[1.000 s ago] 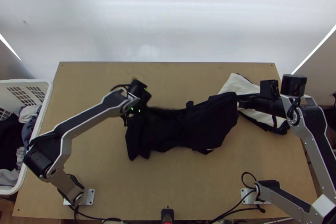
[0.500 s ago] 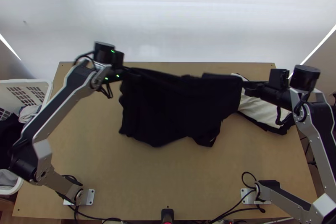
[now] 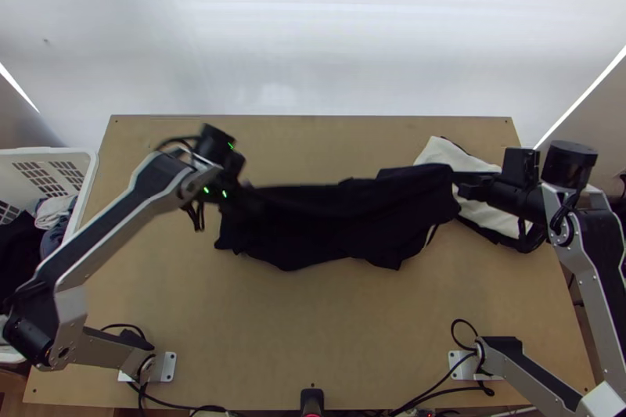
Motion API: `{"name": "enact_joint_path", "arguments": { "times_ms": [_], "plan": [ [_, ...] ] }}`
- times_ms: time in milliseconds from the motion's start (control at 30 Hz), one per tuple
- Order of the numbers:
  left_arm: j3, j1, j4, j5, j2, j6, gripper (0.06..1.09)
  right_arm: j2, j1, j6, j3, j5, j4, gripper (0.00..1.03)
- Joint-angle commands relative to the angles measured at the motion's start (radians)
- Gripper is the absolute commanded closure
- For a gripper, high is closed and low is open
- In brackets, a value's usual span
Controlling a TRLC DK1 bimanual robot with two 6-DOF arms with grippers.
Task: Fold the t-shirt
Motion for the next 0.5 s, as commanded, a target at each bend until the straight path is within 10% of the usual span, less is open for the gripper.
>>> {"name": "enact_joint_path", "arguments": {
  "times_ms": [0,467],
  "plan": [
    [-0.148,-0.144,-0.023,0.008,0.082,0.004,1.05,-0.012,0.004,-0.008,-0.038,-0.003,-0.018,1.0],
    [0.0,-0.45,0.087,0.008,0.313,-0.077,1.05,0.0,0.005,-0.006,-0.048,0.012,-0.008,1.0]
  ]
}}
